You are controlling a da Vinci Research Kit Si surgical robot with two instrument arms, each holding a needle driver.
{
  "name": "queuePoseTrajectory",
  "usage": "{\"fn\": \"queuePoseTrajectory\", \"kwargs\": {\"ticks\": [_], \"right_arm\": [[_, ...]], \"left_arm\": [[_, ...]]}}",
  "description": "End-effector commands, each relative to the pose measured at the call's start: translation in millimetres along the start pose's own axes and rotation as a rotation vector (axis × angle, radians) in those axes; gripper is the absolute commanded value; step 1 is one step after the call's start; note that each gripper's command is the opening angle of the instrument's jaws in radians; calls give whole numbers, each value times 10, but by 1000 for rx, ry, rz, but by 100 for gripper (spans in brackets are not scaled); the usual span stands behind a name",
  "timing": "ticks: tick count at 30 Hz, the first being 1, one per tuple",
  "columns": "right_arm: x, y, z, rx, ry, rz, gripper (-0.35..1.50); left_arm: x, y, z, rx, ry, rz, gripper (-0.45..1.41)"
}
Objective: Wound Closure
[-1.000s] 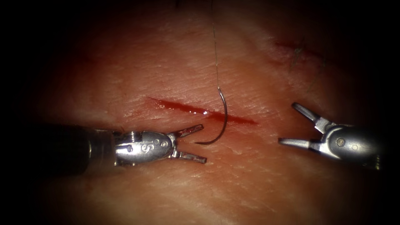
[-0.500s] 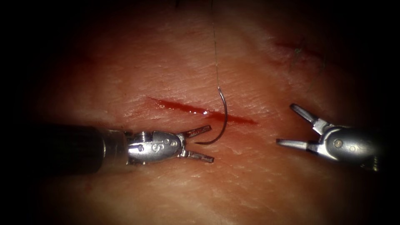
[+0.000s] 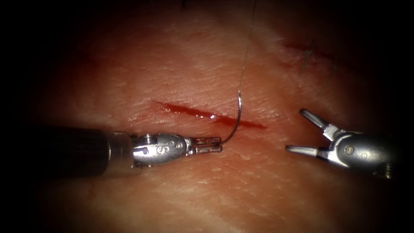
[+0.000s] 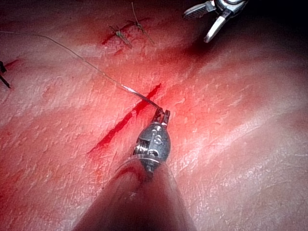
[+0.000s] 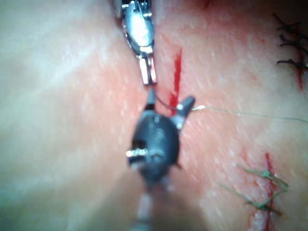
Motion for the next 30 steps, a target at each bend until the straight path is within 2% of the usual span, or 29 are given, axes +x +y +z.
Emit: {"fn": "queuePoseTrajectory", "kwargs": {"ticks": [1, 3, 7, 10, 14, 17, 20, 23, 25, 30], "right_arm": [[-3, -4, 6, 2, 2, 1, 116], [-4, -4, 6, 5, 4, 1, 116], [-3, -5, 6, 11, 5, 0, 104], [-1, -6, 8, 13, 0, 12, 104], [-1, -2, 15, 43, -36, 97, 94], [-2, 11, 27, 50, -38, 231, 98], [-3, 19, 35, 60, -35, 313, 98], [-3, 33, 51, 91, -30, 535, 98], [0, 39, 58, 96, -34, 629, 94], [12, 48, 71, 87, -44, 726, 89]], "left_arm": [[-4, 2, 5, -5, 1, -1, -45], [-3, 1, 1, -8, 5, -2, -45], [2, 3, -4, -9, 6, -5, -45], [8, 8, -9, -10, 6, -15, -45], [17, 14, -17, -8, 7, 63, -45], [27, 21, -35, 20, -4, 174, -45], [34, 21, -44, 48, -16, 208, -45], [45, 23, -49, 85, -38, 301, -45], [47, 25, -48, 104, -50, 351, -45], [47, 26, -44, 176, -97, 435, -45]]}}
